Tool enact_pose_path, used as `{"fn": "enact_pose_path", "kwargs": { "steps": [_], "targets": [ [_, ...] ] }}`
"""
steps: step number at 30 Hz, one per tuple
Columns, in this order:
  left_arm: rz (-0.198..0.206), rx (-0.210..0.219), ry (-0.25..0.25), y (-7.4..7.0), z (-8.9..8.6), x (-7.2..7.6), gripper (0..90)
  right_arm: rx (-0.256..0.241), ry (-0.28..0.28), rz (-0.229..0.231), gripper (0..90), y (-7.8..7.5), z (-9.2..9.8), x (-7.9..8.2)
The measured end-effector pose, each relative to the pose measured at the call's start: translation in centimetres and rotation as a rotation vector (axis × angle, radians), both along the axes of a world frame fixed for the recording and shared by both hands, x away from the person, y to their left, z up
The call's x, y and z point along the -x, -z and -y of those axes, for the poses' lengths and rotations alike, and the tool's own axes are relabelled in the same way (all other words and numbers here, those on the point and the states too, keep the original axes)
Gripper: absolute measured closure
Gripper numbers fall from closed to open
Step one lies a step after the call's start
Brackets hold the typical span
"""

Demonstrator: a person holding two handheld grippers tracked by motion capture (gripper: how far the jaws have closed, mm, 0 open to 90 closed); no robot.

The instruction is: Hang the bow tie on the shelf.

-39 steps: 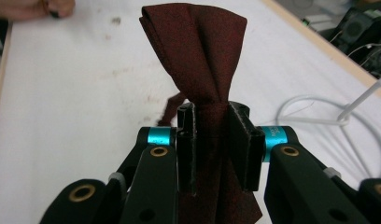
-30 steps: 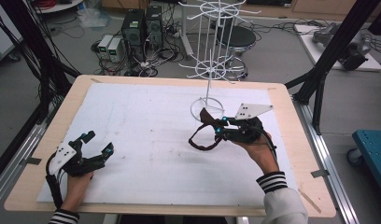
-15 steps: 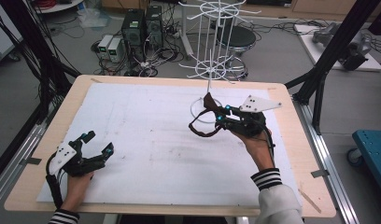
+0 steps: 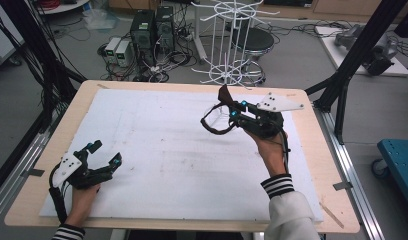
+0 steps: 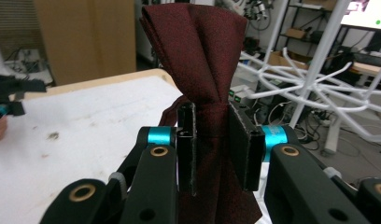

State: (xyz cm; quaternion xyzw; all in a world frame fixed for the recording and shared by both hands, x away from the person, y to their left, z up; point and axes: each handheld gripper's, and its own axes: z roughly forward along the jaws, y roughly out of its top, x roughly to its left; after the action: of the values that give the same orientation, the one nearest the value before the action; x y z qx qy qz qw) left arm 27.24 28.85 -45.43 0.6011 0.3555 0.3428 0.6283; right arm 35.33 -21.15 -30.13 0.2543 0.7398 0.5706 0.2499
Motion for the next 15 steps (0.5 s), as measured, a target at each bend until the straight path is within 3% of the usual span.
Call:
{"fn": "enact_pose_path", "kwargs": {
  "steps": [10, 15],
  "targets": [
    [0.0, 0.0, 0.0, 0.0, -0.01, -0.01, 13.9, -0.025, 0.024, 0.018, 74.2, -0.5, -0.28, -0.5],
    [-0.001, 0.001, 0.001, 0.0, -0.02, 0.0, 13.9, -0.058, 0.068, 0.027, 74.2, -0.72, -0.45, -0.57]
  ]
}}
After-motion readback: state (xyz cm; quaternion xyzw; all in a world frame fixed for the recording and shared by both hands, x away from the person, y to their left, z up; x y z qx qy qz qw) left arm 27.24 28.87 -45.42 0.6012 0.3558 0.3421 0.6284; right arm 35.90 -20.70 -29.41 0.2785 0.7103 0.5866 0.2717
